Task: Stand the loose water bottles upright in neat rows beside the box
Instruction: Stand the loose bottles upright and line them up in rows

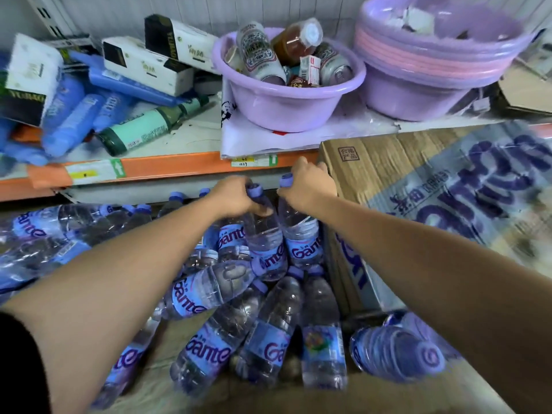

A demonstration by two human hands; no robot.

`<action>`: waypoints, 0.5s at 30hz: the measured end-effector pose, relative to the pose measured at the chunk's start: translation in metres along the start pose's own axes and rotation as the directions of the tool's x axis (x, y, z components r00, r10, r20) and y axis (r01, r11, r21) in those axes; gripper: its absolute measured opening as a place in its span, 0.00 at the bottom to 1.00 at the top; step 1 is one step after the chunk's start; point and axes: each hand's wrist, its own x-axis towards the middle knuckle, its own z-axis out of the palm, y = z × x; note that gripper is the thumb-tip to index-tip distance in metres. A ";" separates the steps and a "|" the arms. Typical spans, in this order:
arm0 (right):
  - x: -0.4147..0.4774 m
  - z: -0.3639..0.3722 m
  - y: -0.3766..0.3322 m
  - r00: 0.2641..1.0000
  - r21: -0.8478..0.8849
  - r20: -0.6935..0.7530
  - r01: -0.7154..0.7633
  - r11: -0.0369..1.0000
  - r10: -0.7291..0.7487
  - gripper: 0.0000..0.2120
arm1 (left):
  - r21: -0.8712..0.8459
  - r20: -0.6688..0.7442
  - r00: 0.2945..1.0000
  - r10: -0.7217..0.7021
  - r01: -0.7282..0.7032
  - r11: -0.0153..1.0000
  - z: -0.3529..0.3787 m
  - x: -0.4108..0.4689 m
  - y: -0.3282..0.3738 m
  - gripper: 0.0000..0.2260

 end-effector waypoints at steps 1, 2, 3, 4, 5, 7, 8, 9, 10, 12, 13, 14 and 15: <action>-0.002 -0.006 0.001 1.000 -0.020 -0.003 0.024 1.000 -0.024 0.23 | 0.026 -0.027 0.999 0.021 -0.020 0.999 -0.002 -0.002 0.002 0.21; -0.004 -0.012 0.002 0.999 -0.043 -0.006 0.050 0.998 -0.051 0.23 | 0.046 -0.057 0.997 0.046 -0.044 0.998 -0.004 -0.003 0.004 0.22; -0.006 -0.016 0.004 0.997 -0.065 -0.006 0.077 0.995 -0.078 0.22 | 0.065 -0.081 0.994 0.073 -0.068 0.996 -0.005 -0.004 0.007 0.22; -0.007 -0.019 0.006 0.995 -0.082 -0.003 0.100 0.992 -0.101 0.21 | 0.088 -0.097 0.990 0.100 -0.091 0.992 -0.007 -0.006 0.010 0.21; -0.008 -0.022 0.008 0.993 -0.089 -0.004 0.117 0.989 -0.117 0.20 | 0.111 -0.110 0.986 0.126 -0.114 0.987 -0.008 -0.007 0.012 0.19; -0.008 -0.025 0.012 0.991 -0.086 -0.024 0.129 0.988 -0.132 0.19 | 0.130 -0.159 0.974 0.160 -0.140 0.982 -0.008 -0.007 0.017 0.16; -0.007 -0.027 0.013 0.990 -0.085 -0.045 0.128 0.988 -0.132 0.19 | 0.124 -0.192 0.967 0.167 -0.145 0.982 -0.007 -0.007 0.020 0.16; -0.005 -0.029 0.012 0.988 -0.088 -0.073 0.128 0.988 -0.135 0.18 | 0.113 -0.227 0.960 0.165 -0.143 0.983 -0.007 -0.006 0.023 0.18; -0.002 -0.031 0.011 0.985 -0.097 -0.102 0.129 0.987 -0.139 0.17 | 0.105 -0.264 0.950 0.165 -0.142 0.984 -0.007 -0.005 0.025 0.20; 0.003 -0.034 0.009 0.978 -0.143 -0.149 0.124 0.982 -0.145 0.14 | 0.114 -0.329 0.929 0.171 -0.141 0.983 -0.007 -0.001 0.029 0.22; 0.005 -0.035 0.009 0.976 -0.187 -0.156 0.120 0.975 -0.150 0.14 | 0.127 -0.355 0.919 0.169 -0.132 0.983 -0.005 0.002 0.030 0.22; 0.006 -0.034 0.009 0.975 -0.244 -0.150 0.122 0.962 -0.162 0.14 | 0.142 -0.375 0.912 0.165 -0.120 0.983 -0.004 0.005 0.029 0.22; 0.007 -0.032 0.009 0.974 -0.303 -0.138 0.134 0.944 -0.182 0.15 | 0.151 -0.385 0.909 0.158 -0.107 0.983 -0.001 0.007 0.028 0.22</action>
